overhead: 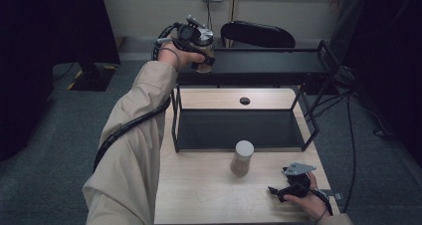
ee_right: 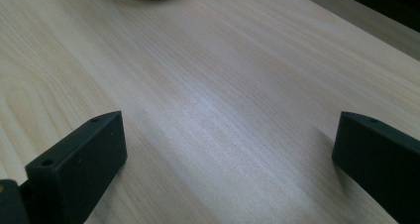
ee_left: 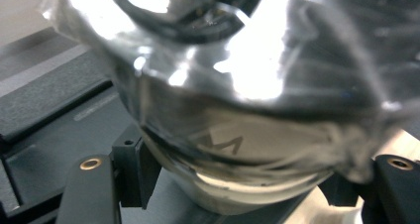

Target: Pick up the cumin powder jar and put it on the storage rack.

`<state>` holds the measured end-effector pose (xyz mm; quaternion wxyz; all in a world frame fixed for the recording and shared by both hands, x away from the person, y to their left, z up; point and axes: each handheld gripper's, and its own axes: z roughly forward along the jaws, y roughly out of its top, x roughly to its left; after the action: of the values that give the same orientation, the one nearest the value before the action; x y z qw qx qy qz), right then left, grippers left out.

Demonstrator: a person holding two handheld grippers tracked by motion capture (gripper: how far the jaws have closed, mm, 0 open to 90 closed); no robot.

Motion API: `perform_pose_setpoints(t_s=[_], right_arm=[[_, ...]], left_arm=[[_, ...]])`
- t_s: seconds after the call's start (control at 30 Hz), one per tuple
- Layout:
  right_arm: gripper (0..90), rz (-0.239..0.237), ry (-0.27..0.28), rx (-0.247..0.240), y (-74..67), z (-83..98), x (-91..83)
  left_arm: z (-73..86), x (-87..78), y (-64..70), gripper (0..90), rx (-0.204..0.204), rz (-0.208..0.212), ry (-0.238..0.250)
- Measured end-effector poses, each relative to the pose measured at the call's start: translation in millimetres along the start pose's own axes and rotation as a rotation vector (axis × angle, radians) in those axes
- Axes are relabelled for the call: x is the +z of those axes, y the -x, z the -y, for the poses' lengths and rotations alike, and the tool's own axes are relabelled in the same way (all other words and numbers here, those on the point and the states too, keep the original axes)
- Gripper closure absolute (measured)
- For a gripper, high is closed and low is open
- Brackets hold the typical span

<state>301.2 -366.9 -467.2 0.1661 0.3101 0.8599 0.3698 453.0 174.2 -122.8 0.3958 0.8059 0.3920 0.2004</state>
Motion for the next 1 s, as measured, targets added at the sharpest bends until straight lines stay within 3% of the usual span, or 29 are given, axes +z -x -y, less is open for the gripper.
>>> perform_pose_setpoints(t_s=[0.53, 1.0], right_arm=[[0.0, 0.000, 0.000, 0.000, -0.1, 0.0, 0.0], [0.0, 0.000, 0.000, 0.000, -0.1, 0.0, 0.0]], left_arm=[[5.8, 11.1, -5.8, 30.5, -0.014, -0.017, 0.018], [9.8, 16.1, 0.2, 30.4, 0.001, -0.040, 0.045]])
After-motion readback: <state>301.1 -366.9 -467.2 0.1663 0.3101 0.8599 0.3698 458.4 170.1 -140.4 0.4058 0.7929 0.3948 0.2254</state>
